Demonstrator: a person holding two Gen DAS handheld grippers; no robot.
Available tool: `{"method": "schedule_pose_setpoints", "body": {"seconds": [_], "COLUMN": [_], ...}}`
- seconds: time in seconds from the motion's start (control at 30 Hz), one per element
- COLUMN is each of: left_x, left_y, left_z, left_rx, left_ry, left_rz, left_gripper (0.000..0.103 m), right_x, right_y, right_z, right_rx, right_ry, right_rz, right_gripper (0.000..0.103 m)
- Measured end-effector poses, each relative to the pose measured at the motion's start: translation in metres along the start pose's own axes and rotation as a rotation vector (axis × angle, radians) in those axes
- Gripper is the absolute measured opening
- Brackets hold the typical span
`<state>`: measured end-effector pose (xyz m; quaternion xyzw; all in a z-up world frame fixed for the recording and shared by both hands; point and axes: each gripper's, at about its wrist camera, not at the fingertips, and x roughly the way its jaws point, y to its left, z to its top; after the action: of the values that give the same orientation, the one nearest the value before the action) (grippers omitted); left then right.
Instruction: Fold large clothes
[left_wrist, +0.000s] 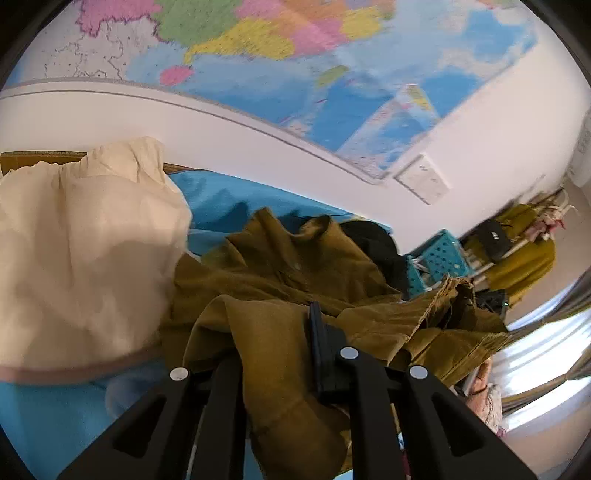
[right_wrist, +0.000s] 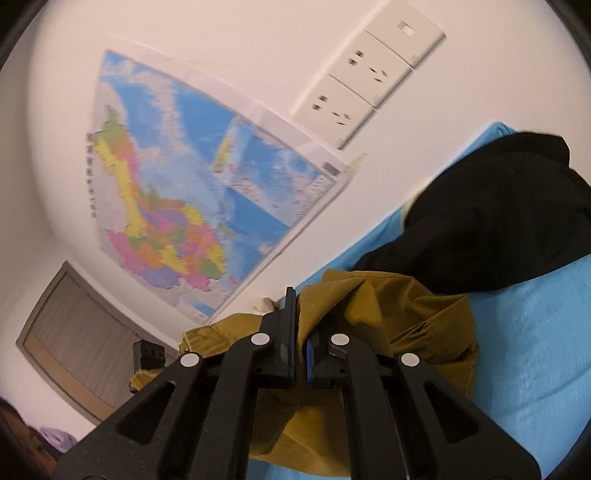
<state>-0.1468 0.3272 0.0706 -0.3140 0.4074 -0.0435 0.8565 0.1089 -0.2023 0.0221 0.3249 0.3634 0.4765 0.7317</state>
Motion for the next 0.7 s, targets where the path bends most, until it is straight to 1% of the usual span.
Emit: {"method": "schedule_pose_setpoints", "body": {"seconds": [0.1, 0.33, 0.43, 0.5, 0.53, 0.57, 0.6, 0.63, 0.7], "left_x": [0.019, 0.055, 0.073, 0.085, 0.090, 0.096, 0.099, 0.103, 0.109], "left_y": [0.012, 0.030, 0.038, 0.046, 0.051, 0.056, 0.057, 0.060, 0.062], "left_z": [0.014, 0.030, 0.036, 0.038, 0.039, 0.039, 0.039, 0.039, 0.039], "left_rx": [-0.027, -0.056, -0.073, -0.097, -0.116, -0.126, -0.129, -0.133, -0.131], "left_ry": [0.028, 0.075, 0.098, 0.103, 0.107, 0.110, 0.112, 0.115, 0.120], "left_rz": [0.035, 0.104, 0.128, 0.128, 0.126, 0.131, 0.139, 0.147, 0.160], "left_gripper": [0.011, 0.011, 0.012, 0.014, 0.014, 0.014, 0.014, 0.014, 0.014], "right_x": [0.013, 0.037, 0.045, 0.046, 0.045, 0.043, 0.040, 0.036, 0.030], "right_y": [-0.013, -0.038, -0.049, -0.054, -0.055, -0.055, -0.052, -0.045, -0.031], "right_z": [0.005, 0.013, 0.013, 0.012, 0.011, 0.011, 0.009, 0.006, -0.001], "right_rx": [0.032, 0.068, 0.112, 0.136, 0.150, 0.158, 0.142, 0.107, 0.048], "right_ry": [0.011, 0.036, 0.033, 0.008, -0.003, -0.014, -0.038, -0.060, -0.075], "right_rz": [-0.014, -0.088, -0.109, -0.123, -0.123, -0.137, -0.152, -0.163, -0.193], "right_gripper": [0.004, 0.004, 0.005, 0.011, 0.011, 0.016, 0.025, 0.029, 0.057]}}
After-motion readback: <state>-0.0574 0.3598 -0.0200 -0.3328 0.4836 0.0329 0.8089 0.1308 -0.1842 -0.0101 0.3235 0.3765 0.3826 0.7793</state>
